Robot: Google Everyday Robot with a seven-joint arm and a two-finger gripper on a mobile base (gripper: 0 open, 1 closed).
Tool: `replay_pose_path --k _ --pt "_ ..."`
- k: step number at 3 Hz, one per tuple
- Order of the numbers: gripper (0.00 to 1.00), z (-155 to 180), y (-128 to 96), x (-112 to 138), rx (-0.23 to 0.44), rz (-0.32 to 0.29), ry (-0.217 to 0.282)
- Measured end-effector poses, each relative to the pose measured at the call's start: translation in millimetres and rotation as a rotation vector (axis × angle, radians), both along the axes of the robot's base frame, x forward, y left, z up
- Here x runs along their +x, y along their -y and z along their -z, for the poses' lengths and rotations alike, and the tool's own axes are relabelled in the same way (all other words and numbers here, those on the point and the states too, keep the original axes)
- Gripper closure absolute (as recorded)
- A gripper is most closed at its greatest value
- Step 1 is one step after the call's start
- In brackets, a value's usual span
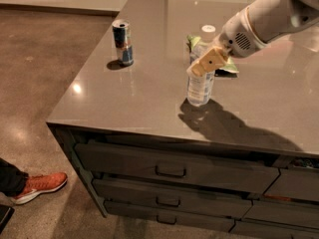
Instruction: Knock blue plastic bottle over
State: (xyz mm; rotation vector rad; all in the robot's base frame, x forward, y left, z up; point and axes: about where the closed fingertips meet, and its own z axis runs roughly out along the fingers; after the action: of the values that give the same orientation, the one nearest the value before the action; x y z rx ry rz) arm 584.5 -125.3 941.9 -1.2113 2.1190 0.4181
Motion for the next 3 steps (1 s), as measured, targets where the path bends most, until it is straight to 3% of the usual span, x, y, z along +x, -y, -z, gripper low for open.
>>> replay_pose_path --k 1,2,3 --pt "0.64 -10.8 -2.5 -0.2 -0.027 -0.008 0.016" --pt "0.95 -29.3 2.4 -3.7 -0.183 -0.005 0.0" --pt "1.0 -29.5 13.3 -4.3 -0.358 -0.017 -0.061"
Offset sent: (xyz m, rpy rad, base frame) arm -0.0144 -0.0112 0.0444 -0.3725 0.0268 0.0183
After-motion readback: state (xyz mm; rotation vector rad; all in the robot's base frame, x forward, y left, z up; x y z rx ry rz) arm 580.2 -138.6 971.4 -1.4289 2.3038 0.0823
